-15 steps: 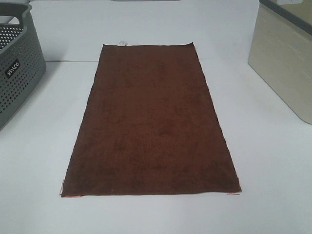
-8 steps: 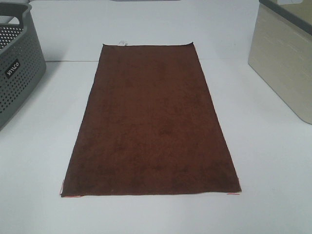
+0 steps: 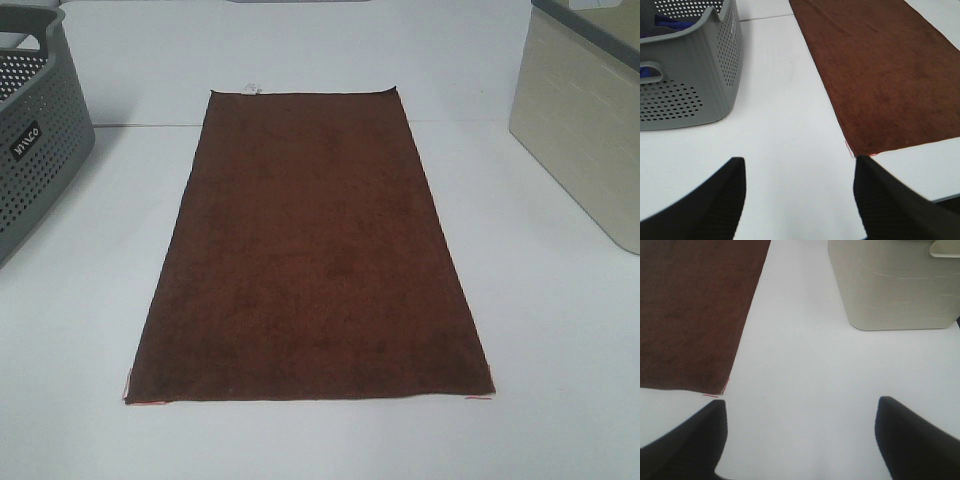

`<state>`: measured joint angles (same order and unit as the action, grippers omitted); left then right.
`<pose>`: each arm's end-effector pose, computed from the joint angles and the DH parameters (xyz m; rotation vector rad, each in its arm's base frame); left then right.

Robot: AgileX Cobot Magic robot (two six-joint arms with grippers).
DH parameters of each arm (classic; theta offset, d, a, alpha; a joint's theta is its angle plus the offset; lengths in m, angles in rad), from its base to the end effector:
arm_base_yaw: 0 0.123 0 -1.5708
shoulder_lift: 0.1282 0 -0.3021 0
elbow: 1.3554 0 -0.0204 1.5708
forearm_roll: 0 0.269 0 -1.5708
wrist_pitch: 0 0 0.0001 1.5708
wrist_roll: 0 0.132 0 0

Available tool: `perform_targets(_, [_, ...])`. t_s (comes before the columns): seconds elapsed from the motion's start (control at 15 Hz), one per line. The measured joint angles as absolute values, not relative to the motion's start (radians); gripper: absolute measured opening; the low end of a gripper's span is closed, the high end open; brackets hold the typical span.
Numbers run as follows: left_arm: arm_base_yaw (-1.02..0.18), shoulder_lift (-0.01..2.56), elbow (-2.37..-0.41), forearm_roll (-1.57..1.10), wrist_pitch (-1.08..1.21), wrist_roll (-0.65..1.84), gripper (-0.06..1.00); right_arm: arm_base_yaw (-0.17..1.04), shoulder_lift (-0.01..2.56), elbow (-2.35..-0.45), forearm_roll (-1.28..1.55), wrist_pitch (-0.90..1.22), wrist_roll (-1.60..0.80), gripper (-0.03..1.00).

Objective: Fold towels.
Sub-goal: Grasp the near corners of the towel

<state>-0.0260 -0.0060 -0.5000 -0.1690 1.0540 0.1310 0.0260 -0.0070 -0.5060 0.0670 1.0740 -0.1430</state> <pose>0.0286 -0.0201 0.2697 0.1663 2.0159 -0.1354 0.0276 0.0085 0.2682 -0.1765 2.0351 0.0070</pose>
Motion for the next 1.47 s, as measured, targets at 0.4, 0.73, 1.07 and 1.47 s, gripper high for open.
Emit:
perform_targets(0.4, [-0.026, -0.006, -0.5, -0.169, 1.054, 0.131, 0.61, 0.026, -0.007, -0.506, 0.067, 1.074, -0.143, 0.77])
perform_targets(0.73, [-0.026, -0.006, -0.5, -0.169, 1.054, 0.131, 0.61, 0.026, -0.007, -0.506, 0.067, 1.074, -0.143, 0.77])
perform_targets(1.07, [-0.026, -0.006, -0.5, -0.172, 1.053, 0.129, 0.61, 0.026, -0.007, -0.506, 0.067, 1.074, -0.143, 0.77])
perform_targets(1.47, [-0.026, 0.164, -0.51, -0.255, 0.756, 0.044, 0.61, 0.026, 0.138, -0.535, 0.067, 0.973, -0.105, 0.76])
